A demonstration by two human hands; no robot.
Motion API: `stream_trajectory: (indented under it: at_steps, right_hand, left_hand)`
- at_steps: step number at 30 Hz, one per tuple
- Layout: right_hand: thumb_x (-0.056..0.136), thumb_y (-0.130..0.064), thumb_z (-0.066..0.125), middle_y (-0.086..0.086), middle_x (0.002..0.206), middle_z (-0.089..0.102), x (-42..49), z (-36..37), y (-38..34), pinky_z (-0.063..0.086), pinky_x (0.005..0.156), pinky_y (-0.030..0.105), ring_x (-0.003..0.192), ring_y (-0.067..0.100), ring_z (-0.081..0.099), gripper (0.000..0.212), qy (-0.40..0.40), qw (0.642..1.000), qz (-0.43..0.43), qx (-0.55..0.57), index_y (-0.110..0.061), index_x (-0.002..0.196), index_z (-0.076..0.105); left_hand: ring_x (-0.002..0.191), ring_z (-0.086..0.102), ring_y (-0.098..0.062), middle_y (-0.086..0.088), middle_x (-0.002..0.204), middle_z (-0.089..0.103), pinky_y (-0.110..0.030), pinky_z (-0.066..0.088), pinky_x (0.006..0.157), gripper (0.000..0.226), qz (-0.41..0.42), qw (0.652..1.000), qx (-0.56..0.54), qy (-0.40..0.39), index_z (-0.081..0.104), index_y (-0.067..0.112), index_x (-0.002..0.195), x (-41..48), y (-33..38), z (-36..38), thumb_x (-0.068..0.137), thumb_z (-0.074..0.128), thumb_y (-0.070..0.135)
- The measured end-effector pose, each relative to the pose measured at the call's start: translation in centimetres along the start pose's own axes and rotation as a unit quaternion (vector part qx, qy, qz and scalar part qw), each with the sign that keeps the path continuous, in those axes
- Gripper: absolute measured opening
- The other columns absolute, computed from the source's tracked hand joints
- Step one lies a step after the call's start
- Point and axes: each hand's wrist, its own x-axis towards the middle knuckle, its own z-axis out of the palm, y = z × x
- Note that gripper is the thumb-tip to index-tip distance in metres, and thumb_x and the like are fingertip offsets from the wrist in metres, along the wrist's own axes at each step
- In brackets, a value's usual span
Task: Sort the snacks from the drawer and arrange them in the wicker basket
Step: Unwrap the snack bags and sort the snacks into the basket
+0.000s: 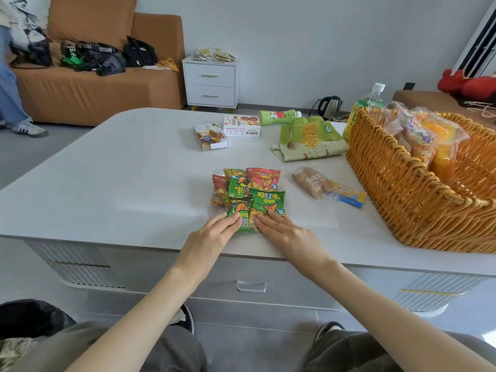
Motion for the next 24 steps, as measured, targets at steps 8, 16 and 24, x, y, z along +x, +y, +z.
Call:
stream_trajectory:
  at_steps: [8,16,24]
  right_hand:
    - [0.087,-0.01,0.049,0.001,0.145,0.049,-2.0,-0.4,0.9,0.031,0.109,0.042,0.13,0.018,0.051,0.054,-0.033,0.997,0.068,0.021,-0.012,0.141,0.048]
    - [0.094,-0.024,0.032,-0.011,0.144,0.048,-1.6,-2.5,0.8,0.026,0.115,0.035,0.138,0.017,0.039,0.05,-0.116,0.981,0.155,0.023,-0.026,0.139,0.051]
    - [0.085,-0.01,0.054,0.002,0.104,0.071,1.5,-3.0,-0.9,0.053,0.069,0.034,0.101,0.023,0.064,0.025,0.124,0.969,0.187,0.102,-0.013,0.101,0.072]
  left_hand:
    - [0.143,0.02,-0.006,0.016,0.159,0.003,-0.031,0.048,0.097,0.065,-0.035,0.995,-0.059,-0.076,0.017,0.028,0.152,-2.6,-0.2,0.0,0.092,0.015,0.052]
    - [0.147,0.006,-0.018,-0.006,0.155,-0.005,-0.041,-0.001,0.117,0.08,-0.037,0.986,0.047,-0.152,-0.006,0.024,0.15,-2.6,0.0,-0.5,0.085,-0.001,0.071]
    - [0.117,0.057,-0.023,-0.003,0.142,0.047,-0.033,0.051,0.085,0.025,-0.11,0.983,-0.101,0.104,0.065,0.013,0.115,0.3,2.4,-0.7,0.092,0.058,0.02]
